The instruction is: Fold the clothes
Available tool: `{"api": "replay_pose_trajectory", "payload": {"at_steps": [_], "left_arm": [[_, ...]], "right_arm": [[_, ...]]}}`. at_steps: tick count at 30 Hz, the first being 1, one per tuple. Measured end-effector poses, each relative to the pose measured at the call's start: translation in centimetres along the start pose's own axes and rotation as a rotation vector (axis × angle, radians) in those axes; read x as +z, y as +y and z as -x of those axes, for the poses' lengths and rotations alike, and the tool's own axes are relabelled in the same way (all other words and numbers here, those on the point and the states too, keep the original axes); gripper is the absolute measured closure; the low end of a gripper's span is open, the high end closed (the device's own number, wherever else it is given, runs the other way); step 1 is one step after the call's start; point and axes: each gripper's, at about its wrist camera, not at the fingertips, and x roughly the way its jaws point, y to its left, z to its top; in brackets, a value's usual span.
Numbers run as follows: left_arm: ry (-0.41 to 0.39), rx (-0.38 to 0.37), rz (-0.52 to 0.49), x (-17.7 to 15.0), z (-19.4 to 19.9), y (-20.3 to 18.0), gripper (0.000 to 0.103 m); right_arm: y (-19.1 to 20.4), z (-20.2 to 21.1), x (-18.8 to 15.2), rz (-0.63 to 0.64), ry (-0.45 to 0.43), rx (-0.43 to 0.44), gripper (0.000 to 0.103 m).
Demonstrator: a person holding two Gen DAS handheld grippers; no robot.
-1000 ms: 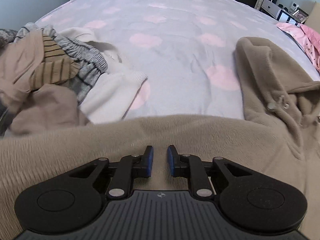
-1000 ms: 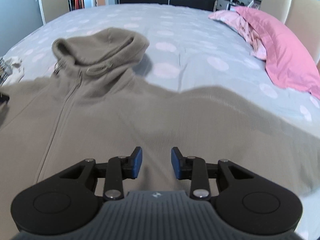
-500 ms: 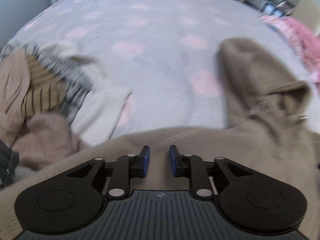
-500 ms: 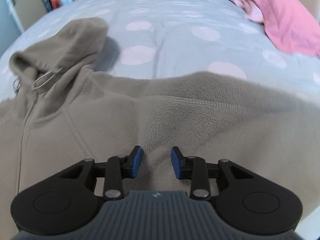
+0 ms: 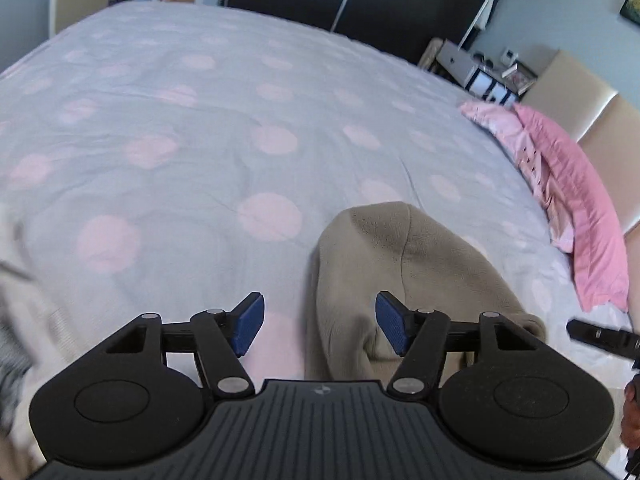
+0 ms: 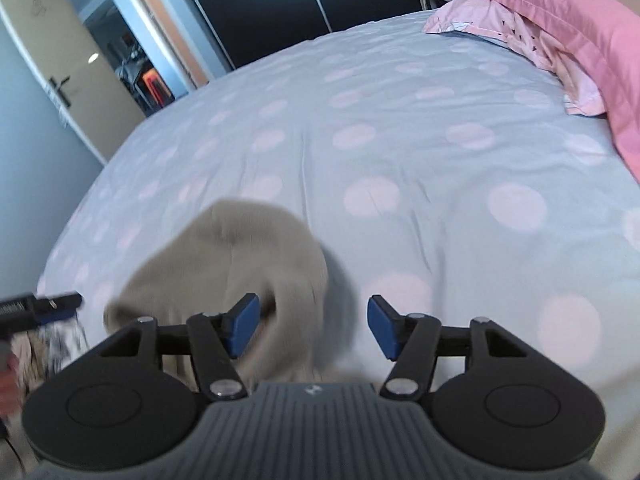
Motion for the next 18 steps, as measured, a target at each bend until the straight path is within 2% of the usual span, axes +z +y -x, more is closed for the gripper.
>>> {"api": "replay_pose_trajectory", "payload": {"at_steps": [4,10,12,15,18], "left_arm": [[0.047,0.010,-0.036,0.0,-4.3,0.1,0.043],[0.088,0.003,-0.057,-1.3,-7.8,0.9,0.048],[0.099,0.001,-0.052,-1.7,-8.6,1.5,0.049],[0.066,-0.024,-0.045,-2.2,-8.9,2.1,0.045],[0.048,0.000,-0.069,-2.1,-9.3,1.3,0.042]], "right_arm": [[0.2,-3.9,1.8,0.016,0.035,-0.008,0.040],[-1.2,-9.3,1.7,-0.033,0.088,0.020,0.042],[-1.7,-10.9,1.4,-0.043,0.109,0.011,0.048],[-1.9,-12.7,1.0,-0.037,0.129,0.000,0.050],[-1.2,-13.9,0.6,-0.006,0.130,-0.020,0.053]]}}
